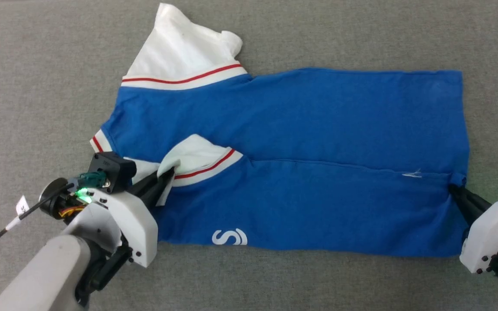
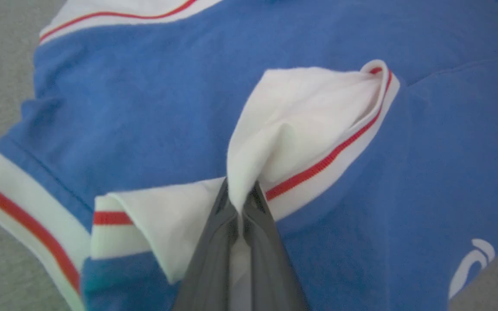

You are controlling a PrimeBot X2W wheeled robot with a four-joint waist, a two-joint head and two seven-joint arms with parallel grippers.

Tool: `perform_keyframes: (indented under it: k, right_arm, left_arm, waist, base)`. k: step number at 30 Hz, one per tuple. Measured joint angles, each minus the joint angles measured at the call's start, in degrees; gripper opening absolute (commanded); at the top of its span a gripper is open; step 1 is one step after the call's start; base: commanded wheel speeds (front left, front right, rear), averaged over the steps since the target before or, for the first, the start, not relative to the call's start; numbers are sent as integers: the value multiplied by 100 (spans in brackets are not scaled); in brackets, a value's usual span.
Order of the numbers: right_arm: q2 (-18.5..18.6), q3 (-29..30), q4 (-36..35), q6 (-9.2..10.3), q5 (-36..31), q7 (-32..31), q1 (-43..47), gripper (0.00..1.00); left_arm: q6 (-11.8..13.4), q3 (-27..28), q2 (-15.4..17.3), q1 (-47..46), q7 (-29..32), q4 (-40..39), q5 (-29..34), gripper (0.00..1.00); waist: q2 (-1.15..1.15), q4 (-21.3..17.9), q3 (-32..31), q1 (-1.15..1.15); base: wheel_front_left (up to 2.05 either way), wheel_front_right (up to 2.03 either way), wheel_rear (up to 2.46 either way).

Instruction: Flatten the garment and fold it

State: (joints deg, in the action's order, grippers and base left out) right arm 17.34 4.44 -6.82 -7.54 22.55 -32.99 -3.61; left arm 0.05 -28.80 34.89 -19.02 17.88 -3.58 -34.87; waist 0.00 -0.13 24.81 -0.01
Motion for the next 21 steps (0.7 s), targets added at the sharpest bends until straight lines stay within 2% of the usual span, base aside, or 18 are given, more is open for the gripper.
perform_keyframes:
  k: [1,2,3,9,14,17,21]
  right_arm:
    - [2,-13,21,0,0,18,-14,100]
    - [1,-26,34,0,0,34,-31,100]
    - [-2,-38,45,0,1,46,-49,100]
    - [-55,-76,-65,0,25,121,24,100]
    - [-236,247,-576,0,3,420,378,100]
    - [-468,552,-977,0,-190,889,620,100]
    - [-800,801,-1327,0,-709,1622,886,100]
  left_arm:
    - [9,11,-44,-6,-46,35,-1,34]
    - [48,25,-90,-7,-87,67,-12,91]
    - [99,38,-141,-7,-130,96,-34,100]
    - [397,312,-421,298,-458,35,-412,100]
    - [768,772,-468,984,-1003,-534,-621,100]
    - [1068,1060,-492,1443,-1466,-946,-595,100]
    - [1472,1239,-487,2041,-2123,-1328,-163,100]
  waist:
    - [0,10,-1,0]
    - [0,17,-9,0]
    - [0,22,-25,1]
    - [0,35,-258,1]
    - [0,31,-593,1]
    - [0,33,-827,1]
    - [0,30,-1124,0]
  base:
    - [0,0,0]
    - [0,0,0]
    - [0,0,0]
    - [0,0,0]
    - [0,0,0]
    - [0,0,0]
    - [0,0,0]
